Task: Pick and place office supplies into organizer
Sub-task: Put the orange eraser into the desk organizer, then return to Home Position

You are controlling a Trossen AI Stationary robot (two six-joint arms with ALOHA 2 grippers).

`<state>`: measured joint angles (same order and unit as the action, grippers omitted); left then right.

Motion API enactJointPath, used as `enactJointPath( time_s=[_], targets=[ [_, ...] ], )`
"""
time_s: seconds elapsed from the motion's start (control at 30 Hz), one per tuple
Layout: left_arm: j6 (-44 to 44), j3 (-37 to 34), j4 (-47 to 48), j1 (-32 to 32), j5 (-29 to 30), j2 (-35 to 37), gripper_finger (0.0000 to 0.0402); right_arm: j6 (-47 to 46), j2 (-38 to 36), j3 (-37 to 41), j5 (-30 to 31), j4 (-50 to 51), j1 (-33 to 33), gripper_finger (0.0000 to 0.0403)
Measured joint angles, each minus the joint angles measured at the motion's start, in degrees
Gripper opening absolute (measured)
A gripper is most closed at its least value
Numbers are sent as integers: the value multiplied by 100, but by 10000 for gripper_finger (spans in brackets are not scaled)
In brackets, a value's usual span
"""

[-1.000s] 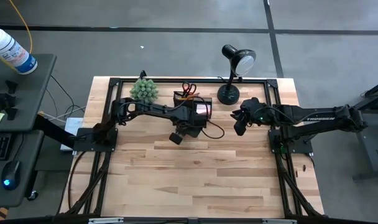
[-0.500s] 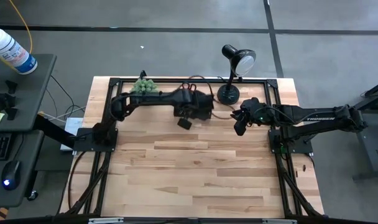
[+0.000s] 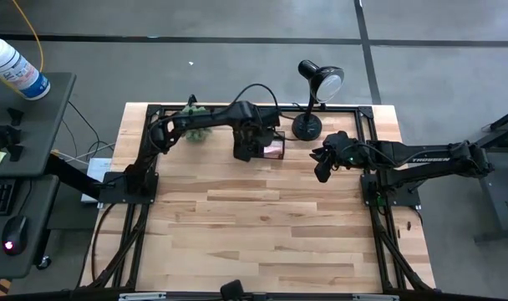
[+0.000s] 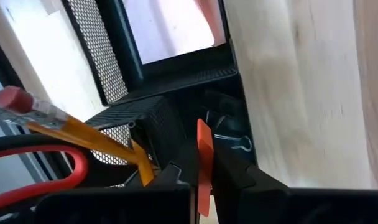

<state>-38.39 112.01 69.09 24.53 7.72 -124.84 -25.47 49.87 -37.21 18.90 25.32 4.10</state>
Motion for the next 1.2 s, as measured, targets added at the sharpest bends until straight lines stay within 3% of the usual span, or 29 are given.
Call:
enactJointPath(
  time_s=[0.43,0.9,1.2],
  targets=[
    [-35,0,-120,-17,59,0,15,2,0,0,17,0,-1,78],
    [-34,0,-143,-17,83,0,118,2,0,0,17,1,0,78],
    [-54,-9,-23,-180,89,188,110,86,0,0,11,267,-2,78]
  ],
)
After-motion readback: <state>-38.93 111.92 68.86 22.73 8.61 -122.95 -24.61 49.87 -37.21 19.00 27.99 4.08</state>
